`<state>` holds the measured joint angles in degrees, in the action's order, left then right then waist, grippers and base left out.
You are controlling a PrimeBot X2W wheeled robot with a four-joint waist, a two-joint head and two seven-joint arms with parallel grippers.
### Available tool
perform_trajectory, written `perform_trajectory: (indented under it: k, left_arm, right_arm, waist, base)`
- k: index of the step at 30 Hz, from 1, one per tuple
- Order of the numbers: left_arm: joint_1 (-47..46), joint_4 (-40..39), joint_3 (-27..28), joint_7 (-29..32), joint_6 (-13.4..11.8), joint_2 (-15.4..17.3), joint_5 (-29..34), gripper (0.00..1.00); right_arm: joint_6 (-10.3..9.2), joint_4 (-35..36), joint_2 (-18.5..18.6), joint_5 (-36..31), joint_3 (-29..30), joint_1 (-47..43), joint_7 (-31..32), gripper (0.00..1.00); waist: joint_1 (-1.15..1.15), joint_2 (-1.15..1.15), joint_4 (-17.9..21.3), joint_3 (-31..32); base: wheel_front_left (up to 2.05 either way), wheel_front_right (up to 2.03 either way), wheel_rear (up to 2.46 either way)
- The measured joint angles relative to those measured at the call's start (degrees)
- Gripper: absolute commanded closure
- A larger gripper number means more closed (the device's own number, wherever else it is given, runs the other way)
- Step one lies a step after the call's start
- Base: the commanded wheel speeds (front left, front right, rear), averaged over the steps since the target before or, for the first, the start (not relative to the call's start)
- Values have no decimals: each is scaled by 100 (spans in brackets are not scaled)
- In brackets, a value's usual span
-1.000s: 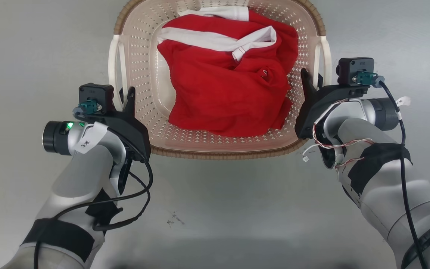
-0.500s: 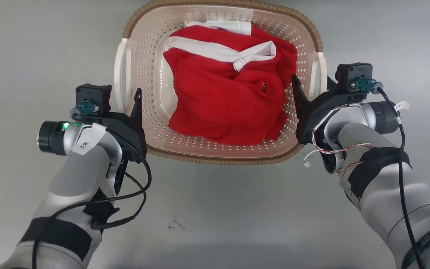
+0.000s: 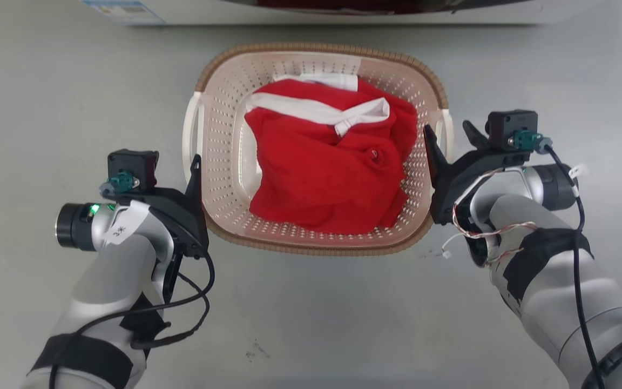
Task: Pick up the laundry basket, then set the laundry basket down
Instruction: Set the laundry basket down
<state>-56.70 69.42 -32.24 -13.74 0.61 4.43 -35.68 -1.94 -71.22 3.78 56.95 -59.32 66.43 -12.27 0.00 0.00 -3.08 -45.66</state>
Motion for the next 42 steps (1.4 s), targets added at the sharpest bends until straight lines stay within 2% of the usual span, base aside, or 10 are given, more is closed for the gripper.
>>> perform_trajectory:
  k: [10, 21, 30, 42]
  left_arm:
    - [378, -181, 162, -56, 187, -25, -91, 0]
    - [1014, -1004, 584, -57, 198, 96, -214, 0]
    - [2001, -1990, 967, -57, 160, 127, -132, 0]
    - [3679, -3128, 1332, -57, -170, 285, 344, 0]
  right_arm:
    - [165, -57, 33, 4, 41, -300, -147, 0]
    - [298, 73, 36, 18, 180, -709, -201, 0]
    - [278, 656, 27, 43, 634, -1376, -201, 0]
    - [24, 1424, 120, -265, 1045, -2744, -201, 0]
  waist:
    - [0, 0, 30, 718]
    - [-1, 0, 72, 1534]
    - [-1, -1, 141, 2372]
    - [-1, -1, 245, 3390]
  base:
    - [0, 0, 0]
    - [0, 0, 0]
    - [0, 0, 0]
    - [0, 0, 0]
